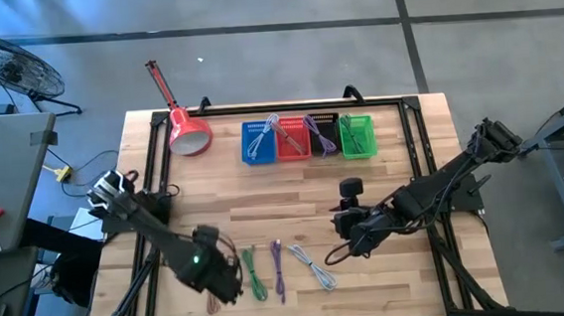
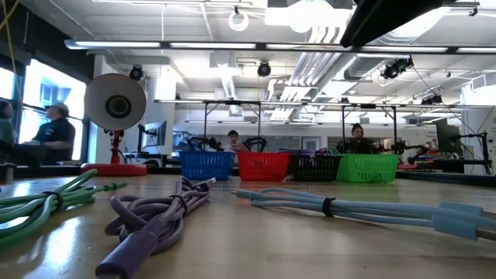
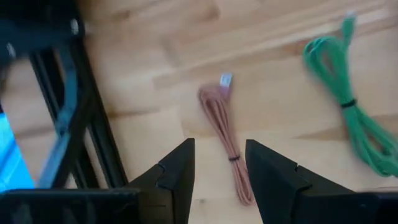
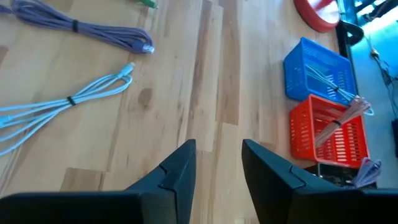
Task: Pick & Place USB Port
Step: Put the pink charger cable into the orange bin
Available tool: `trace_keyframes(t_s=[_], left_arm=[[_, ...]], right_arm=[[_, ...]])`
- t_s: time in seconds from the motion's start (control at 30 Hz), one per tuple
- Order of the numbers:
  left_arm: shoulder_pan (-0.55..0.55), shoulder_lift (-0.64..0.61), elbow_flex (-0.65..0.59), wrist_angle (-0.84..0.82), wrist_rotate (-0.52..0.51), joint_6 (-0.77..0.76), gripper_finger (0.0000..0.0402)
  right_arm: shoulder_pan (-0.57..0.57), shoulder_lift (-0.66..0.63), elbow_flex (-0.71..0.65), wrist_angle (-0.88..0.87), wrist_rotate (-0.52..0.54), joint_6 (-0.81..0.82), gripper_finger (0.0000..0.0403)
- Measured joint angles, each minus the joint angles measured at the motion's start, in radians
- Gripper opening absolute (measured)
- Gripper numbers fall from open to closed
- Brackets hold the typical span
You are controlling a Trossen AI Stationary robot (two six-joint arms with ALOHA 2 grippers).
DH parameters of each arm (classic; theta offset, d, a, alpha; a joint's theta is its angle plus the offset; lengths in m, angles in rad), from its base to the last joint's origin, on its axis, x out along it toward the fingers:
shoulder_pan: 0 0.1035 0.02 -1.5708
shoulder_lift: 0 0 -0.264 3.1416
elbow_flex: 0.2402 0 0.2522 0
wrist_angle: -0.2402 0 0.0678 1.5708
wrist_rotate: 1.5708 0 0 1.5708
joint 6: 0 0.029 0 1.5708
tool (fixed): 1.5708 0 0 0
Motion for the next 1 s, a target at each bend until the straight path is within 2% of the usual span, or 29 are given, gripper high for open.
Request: trace_keyframes(t_s=[0.27, 0.6, 0.8, 1.0], left_arm=[[-0.058, 0.106, 0.000, 0.099, -0.005, -0.215, 0.0136], [-0.063, 0.211, 0.000, 0.146, 0.171, -0.264, 0.0136], [-0.070, 0.215, -0.002, 0.176, 0.147, -0.282, 0.0136], [-0.079, 0.215, -0.059, 0.222, 0.145, -0.274, 0.0136]], right_arm=[[0.000, 0.000, 0.000, 0.000, -0.078, -0.011, 0.0122], [0.003, 0.000, 0.000, 0.000, -0.170, 0.004, 0.0122], [0.039, 0.000, 0.000, 0.001, -0.172, 0.007, 0.0122], [0.074, 0.000, 0.000, 0.001, -0.160, 0.008, 0.0122]])
